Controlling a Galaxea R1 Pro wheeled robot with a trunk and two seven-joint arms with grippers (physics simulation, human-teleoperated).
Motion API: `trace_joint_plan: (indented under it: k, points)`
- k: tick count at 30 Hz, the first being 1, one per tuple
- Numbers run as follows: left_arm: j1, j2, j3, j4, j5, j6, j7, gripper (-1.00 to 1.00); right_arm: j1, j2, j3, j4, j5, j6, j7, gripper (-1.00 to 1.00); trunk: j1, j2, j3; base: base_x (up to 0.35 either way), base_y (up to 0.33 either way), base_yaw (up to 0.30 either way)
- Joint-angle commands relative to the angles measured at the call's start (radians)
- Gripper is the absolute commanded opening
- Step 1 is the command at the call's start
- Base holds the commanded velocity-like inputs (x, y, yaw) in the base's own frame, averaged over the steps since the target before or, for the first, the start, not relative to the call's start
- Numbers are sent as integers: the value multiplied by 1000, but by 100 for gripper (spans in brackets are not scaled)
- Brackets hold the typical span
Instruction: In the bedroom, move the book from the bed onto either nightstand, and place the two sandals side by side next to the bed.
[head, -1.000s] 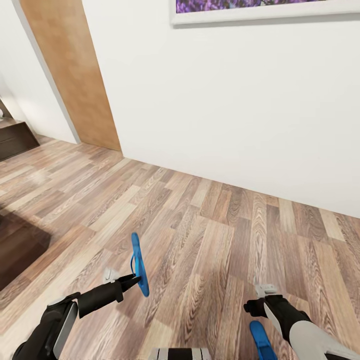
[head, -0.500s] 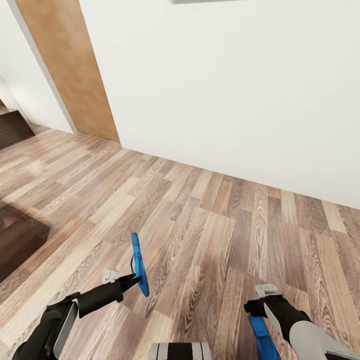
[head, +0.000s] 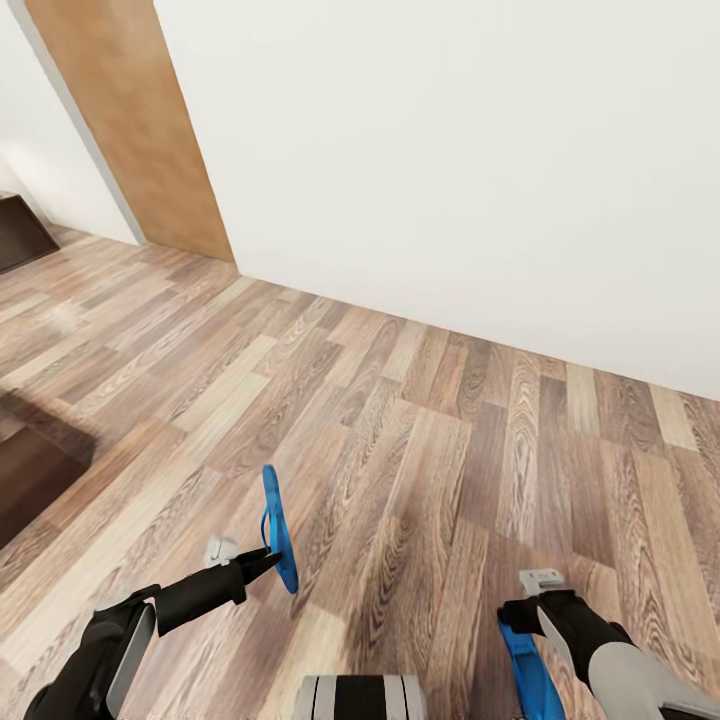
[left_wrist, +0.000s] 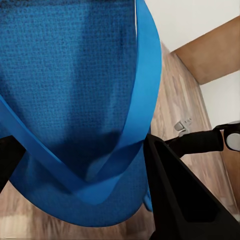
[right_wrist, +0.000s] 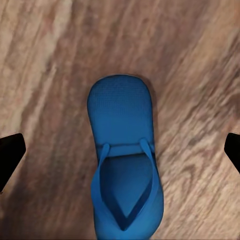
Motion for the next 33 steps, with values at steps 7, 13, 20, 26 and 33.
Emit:
trace_joint_plan:
  k: [7, 13, 20, 26, 33]
  points:
    - [0, 0, 0, 0, 4, 8, -4, -100, -1, 0, -7, -2, 11, 5, 7, 100, 3, -2, -28, 0, 0, 0]
    - [0, 0, 0, 0, 4, 8, -4, -100, 0, 0, -7, -2, 11, 5, 7, 100, 6, -3, -51, 0, 0, 0]
    - [0, -1, -1, 1, 5, 9, -4, -100, 0, 0, -6, -3, 10, 5, 7, 100, 9, -5, -78, 0, 0, 0]
    - [0, 0, 4, 2, 13, 12, -7, -100, 0, 0, -7, -4, 10, 5, 7, 100, 11, -6, -101, 0, 0, 0]
    - [0, 0, 3, 0, 16, 23, -8, -100, 0, 0, -6, -4, 11, 5, 7, 100, 15, -8, -128, 0, 0, 0]
